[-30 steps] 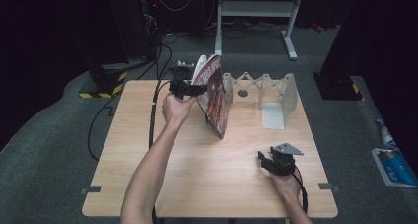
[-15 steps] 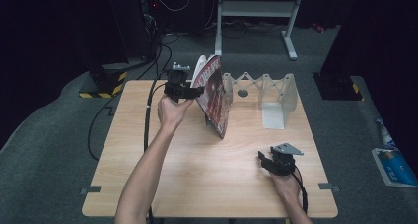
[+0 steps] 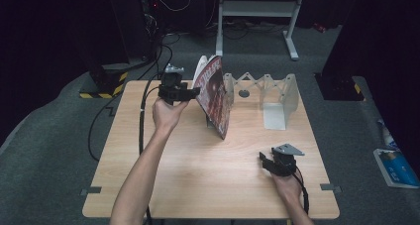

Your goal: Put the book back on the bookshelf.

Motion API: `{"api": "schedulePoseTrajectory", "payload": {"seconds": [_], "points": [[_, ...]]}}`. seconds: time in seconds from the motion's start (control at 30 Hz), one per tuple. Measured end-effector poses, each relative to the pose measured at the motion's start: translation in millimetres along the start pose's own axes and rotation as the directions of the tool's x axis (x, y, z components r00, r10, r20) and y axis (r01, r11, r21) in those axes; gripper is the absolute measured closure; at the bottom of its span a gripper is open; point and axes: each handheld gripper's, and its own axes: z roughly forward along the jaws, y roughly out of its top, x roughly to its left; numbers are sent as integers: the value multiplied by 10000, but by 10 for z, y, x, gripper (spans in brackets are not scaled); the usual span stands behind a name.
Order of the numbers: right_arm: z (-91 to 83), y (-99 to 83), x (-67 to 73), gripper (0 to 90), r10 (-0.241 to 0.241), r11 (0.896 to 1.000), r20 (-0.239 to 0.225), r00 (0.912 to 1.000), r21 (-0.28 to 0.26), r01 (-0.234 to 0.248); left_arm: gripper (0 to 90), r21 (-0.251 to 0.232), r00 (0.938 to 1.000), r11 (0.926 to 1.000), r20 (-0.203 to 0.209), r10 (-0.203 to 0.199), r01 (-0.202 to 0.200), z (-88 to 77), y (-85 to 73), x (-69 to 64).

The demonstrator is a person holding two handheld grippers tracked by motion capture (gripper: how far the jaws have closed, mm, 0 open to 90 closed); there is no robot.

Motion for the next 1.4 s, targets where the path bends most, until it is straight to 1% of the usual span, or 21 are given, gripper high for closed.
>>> {"api": "schedulePoseTrajectory", "payload": {"seconds": [0.13, 0.2, 0.3, 0.5, 0.57, 0.87, 1.13, 1.23, 1.3, 1.4], "points": [[-1, 0, 0, 425, 10, 10000, 9, 10000, 9, -10, 436, -127, 10000, 9999, 61, -30, 30, -46, 4, -1], [-1, 0, 1, 425, 34, 10000, 11, 10000, 18, -34, 436, -148, 10000, 9999, 59, 43, -42, -69, 5, 2], [0, 1, 3, 425, 28, 10000, 22, 10000, 52, -28, 435, -212, 9999, 9998, 150, -5, 8, -112, 2, -1], [0, 1, 4, 425, 26, 10000, 26, 10000, 60, -26, 436, -303, 10000, 9995, 64, 30, -28, -198, -8, 28], [-1, 1, 4, 426, 28, 10000, 26, 10000, 62, -28, 436, -455, 9999, 9989, 127, -73, 79, -230, -24, 37], [0, 1, 3, 426, 28, 10000, 19, 10000, 61, -28, 439, -525, 9994, 9981, 129, -312, 319, -301, -102, 95], [1, 0, -1, 426, 14, 10000, 19, 10000, 49, -14, 439, -594, 9994, 9977, 139, -308, 316, -376, -143, 122], [1, 0, -1, 426, 18, 10000, 20, 10000, 37, -18, 439, -695, 9991, 9968, 155, -397, 407, -401, -157, 129], [1, 0, -1, 427, 21, 10000, 22, 10000, 38, -21, 439, -680, 9991, 9969, 157, -388, 398, -413, -167, 141], [1, 0, -1, 426, 22, 10000, 19, 10000, 47, -22, 439, -676, 9987, 9965, 163, -484, 494, -428, -184, 157]]}}
